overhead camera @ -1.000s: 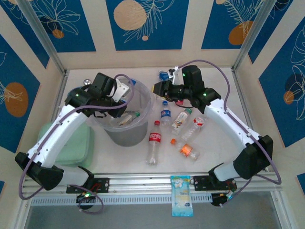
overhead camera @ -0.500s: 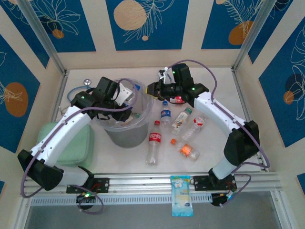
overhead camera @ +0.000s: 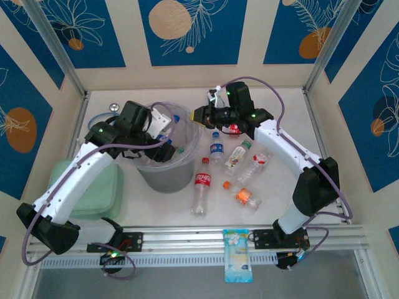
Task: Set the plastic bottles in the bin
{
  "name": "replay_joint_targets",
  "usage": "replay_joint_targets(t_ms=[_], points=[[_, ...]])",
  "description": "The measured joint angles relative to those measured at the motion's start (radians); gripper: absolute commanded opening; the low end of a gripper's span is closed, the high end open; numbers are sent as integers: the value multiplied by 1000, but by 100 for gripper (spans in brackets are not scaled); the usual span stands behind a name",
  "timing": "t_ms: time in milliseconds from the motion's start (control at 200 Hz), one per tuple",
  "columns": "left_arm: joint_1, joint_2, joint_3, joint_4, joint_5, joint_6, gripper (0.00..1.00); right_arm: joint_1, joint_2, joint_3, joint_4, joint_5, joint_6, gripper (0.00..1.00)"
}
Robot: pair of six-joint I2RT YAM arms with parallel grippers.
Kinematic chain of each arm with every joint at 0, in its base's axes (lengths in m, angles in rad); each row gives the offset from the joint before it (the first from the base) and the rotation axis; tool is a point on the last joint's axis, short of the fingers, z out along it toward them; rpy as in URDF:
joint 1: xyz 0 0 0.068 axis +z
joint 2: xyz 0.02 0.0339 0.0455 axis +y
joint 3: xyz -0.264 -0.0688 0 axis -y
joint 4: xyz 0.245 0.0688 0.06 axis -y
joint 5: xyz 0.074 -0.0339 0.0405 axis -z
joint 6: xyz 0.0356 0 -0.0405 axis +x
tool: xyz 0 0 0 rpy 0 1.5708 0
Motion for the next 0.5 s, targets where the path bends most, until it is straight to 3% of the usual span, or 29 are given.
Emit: replay_joint_targets(t_ms=[235, 430, 500], points=[[1, 56, 23, 25, -15, -57, 62, -5, 0, 0, 5, 1, 0, 15], [1, 129, 19, 43, -37, -101, 60, -11, 0, 0, 10, 4, -1, 14], [1, 127, 14, 54, -37, -108, 52, -16, 0, 0, 10, 4, -2, 14]])
